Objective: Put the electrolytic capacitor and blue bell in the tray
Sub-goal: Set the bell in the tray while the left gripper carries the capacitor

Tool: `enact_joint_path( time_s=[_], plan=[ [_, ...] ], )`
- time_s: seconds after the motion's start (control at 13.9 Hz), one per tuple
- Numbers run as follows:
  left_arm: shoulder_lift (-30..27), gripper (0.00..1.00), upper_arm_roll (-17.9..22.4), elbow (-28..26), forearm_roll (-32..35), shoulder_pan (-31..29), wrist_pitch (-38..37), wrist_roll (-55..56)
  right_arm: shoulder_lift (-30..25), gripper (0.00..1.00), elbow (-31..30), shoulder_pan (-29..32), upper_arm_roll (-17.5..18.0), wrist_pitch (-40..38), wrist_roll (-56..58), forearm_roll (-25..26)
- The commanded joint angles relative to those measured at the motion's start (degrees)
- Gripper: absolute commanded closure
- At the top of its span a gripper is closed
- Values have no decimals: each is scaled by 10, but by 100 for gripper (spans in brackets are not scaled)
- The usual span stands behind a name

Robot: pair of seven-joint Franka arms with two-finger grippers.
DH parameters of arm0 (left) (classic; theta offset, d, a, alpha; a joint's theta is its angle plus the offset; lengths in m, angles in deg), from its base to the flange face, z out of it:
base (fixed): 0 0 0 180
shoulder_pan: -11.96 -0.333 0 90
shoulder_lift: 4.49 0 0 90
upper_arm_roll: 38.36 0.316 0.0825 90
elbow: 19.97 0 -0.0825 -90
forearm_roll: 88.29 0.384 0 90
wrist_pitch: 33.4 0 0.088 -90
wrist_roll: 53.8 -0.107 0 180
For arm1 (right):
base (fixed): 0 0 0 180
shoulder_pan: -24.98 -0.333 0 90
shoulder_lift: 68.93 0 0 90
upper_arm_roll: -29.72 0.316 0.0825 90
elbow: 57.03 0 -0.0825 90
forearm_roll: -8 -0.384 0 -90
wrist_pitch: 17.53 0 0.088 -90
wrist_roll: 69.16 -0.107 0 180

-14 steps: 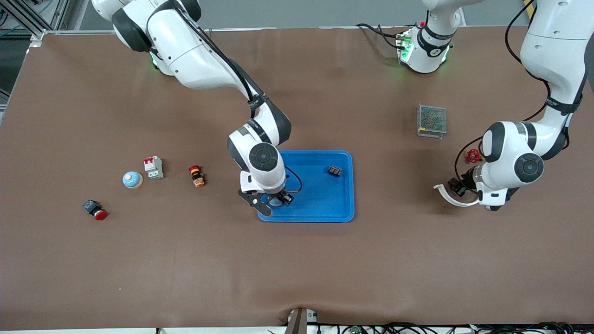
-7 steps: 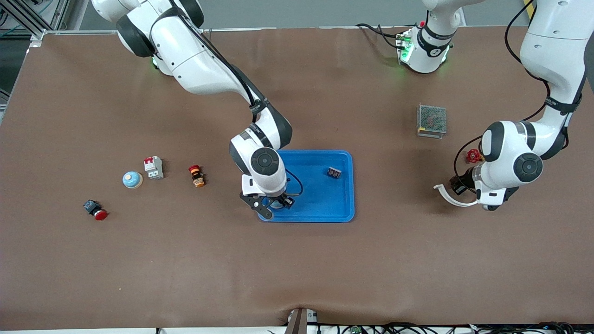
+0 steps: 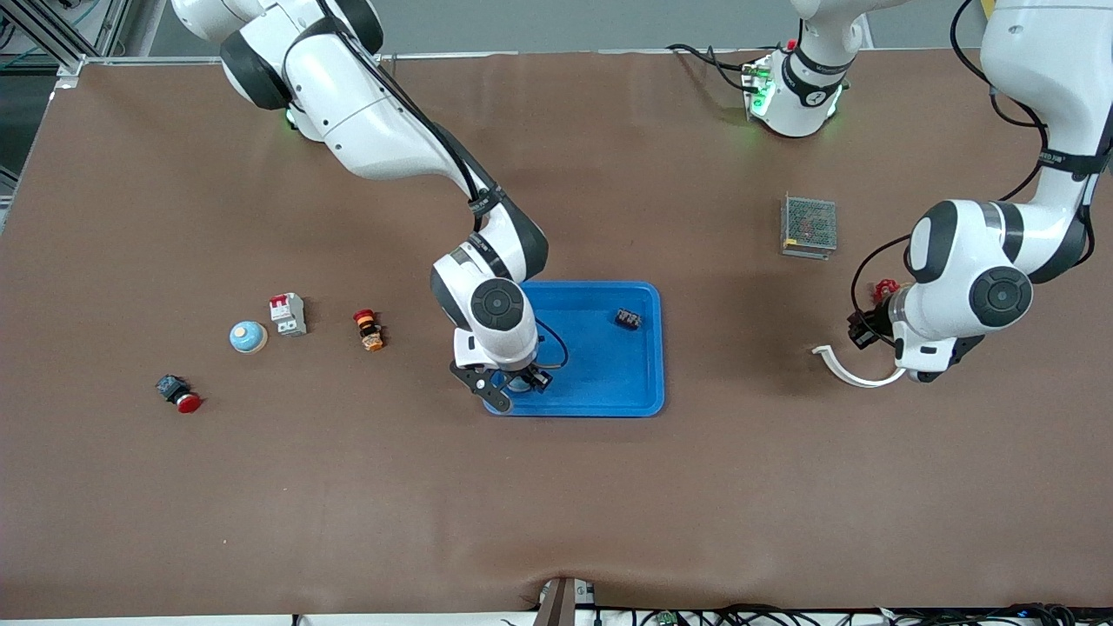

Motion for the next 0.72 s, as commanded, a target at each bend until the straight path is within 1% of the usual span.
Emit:
enact_joint_path(
  time_s=[0.0, 0.07, 0.36, 0.43, 0.5, 0.65],
  plan=[
    [-11, 100, -26, 8, 9, 0, -29, 50, 15, 34, 24, 3, 4, -4, -15, 18],
    [-9, 100, -38, 10, 6, 0, -32, 68, 15, 0, 24, 3, 0, -6, -11, 18],
    [11, 100, -74, 35, 1, 9, -32, 151, 14, 0, 24, 3, 0, -13, -7, 18],
    [16, 100, -76, 41, 0, 15, -32, 169, 12, 0, 24, 4, 0, -15, -1, 18],
    [18, 100, -76, 46, 0, 30, -32, 191, 11, 0, 26, 7, 1, -29, 7, 17],
    [36, 100, -76, 69, -1, 59, -32, 241, 11, 0, 54, 14, 2, -79, 34, 16]
  ],
)
